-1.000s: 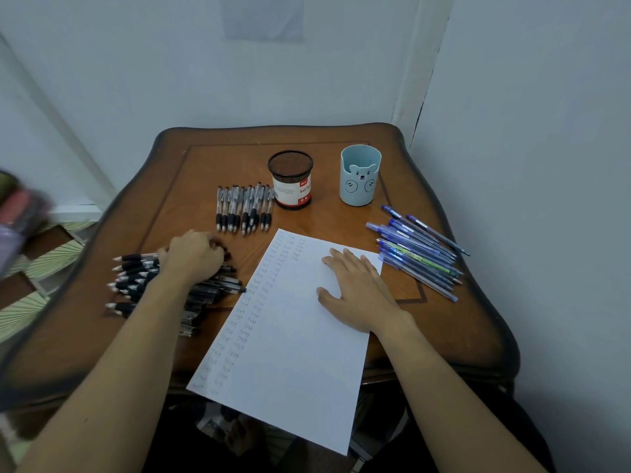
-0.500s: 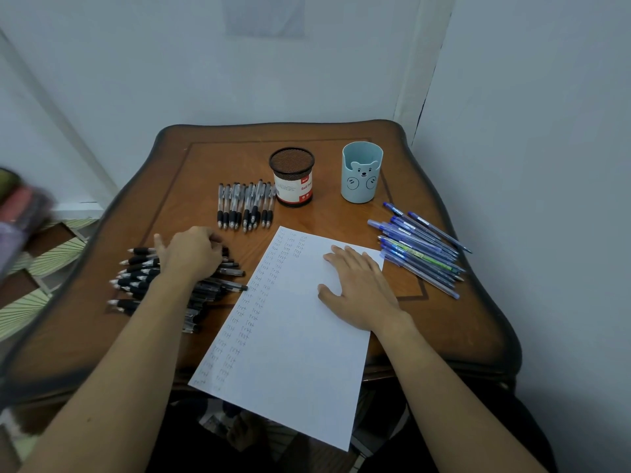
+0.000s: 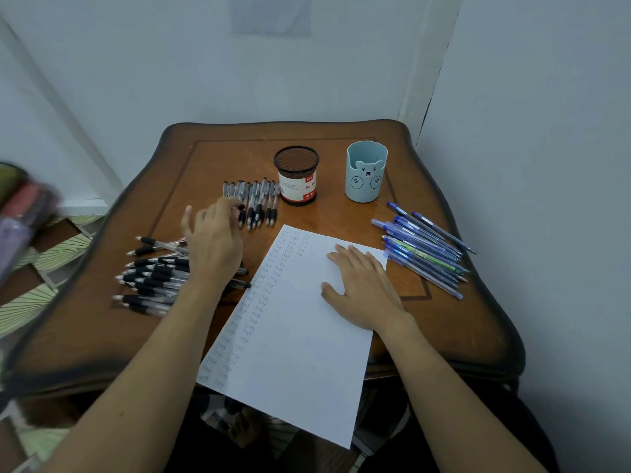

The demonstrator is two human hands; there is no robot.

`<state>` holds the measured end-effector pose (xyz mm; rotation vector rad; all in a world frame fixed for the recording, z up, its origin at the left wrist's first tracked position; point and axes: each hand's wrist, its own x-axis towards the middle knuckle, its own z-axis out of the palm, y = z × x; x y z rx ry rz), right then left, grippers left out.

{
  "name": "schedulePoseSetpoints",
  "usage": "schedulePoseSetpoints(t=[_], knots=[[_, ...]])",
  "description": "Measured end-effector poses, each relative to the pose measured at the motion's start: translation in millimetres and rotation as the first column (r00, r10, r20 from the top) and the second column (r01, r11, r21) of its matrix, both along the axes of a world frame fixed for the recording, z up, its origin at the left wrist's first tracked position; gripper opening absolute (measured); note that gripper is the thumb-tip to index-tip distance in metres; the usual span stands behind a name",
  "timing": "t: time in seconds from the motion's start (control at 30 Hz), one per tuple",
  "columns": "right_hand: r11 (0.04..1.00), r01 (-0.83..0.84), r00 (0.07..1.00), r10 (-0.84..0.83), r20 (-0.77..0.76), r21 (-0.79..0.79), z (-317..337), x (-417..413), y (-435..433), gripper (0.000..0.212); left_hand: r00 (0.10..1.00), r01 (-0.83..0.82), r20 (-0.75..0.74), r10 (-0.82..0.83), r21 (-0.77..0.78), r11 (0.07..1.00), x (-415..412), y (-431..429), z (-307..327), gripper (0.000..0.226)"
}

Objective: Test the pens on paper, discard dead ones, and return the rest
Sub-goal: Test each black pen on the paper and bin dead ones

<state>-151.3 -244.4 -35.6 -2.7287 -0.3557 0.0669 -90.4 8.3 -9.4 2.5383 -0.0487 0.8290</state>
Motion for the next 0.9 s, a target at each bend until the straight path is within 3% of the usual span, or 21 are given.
schedulePoseSetpoints(t=[0.13,0.3,0.43,0.57,0.67,0.7,0.77,0.83,0.9], knots=[[1.0,-0.004,1.0,0.004,0.001,0.006,2,-1,0,0.062,0.971,0.212,0.119,-0.209,-0.012,0.977,-3,-15,3,0.028],[1.0,-0.002,1.0,0.002,0.01,0.007,2,-2,1,0.062,0.975,0.223,-0.018,-0.222,0.018,0.975,-3,-33,10,0.049],[1.0,-0.004,1.0,0.004,0.011,0.012,1,-2,0,0.062,0.957,0.29,-0.01,-0.29,-0.009,0.957,-7,-46,17,0.026],[1.0,-0.001,1.0,0.001,0.021,0.029,0,-2,0,0.061,0.925,0.38,0.082,-0.372,-0.116,0.918,-7,-56,18,0.026],[0.999,-0.002,1.0,0.001,0.026,0.038,-1,-2,-1,0.061,0.906,0.416,0.145,-0.397,-0.134,0.9,4,-57,13,0.011],[0.999,-0.001,1.0,0.0,0.022,0.034,-1,-2,0,0.061,0.91,0.405,0.167,-0.38,-0.158,0.9,6,-58,12,0.019],[1.0,0.002,1.0,-0.003,0.014,0.03,-1,-1,0,0.062,0.932,0.361,0.159,-0.325,-0.351,0.864,8,-62,12,0.036],[1.0,0.003,1.0,-0.003,0.011,0.024,0,-1,0,0.062,0.951,0.297,0.121,-0.285,-0.622,0.724,7,-67,14,0.032],[1.0,-0.001,1.0,0.001,0.014,0.018,0,-1,0,0.063,0.958,0.239,0.101,-0.268,-0.797,0.554,7,-71,14,0.029]])
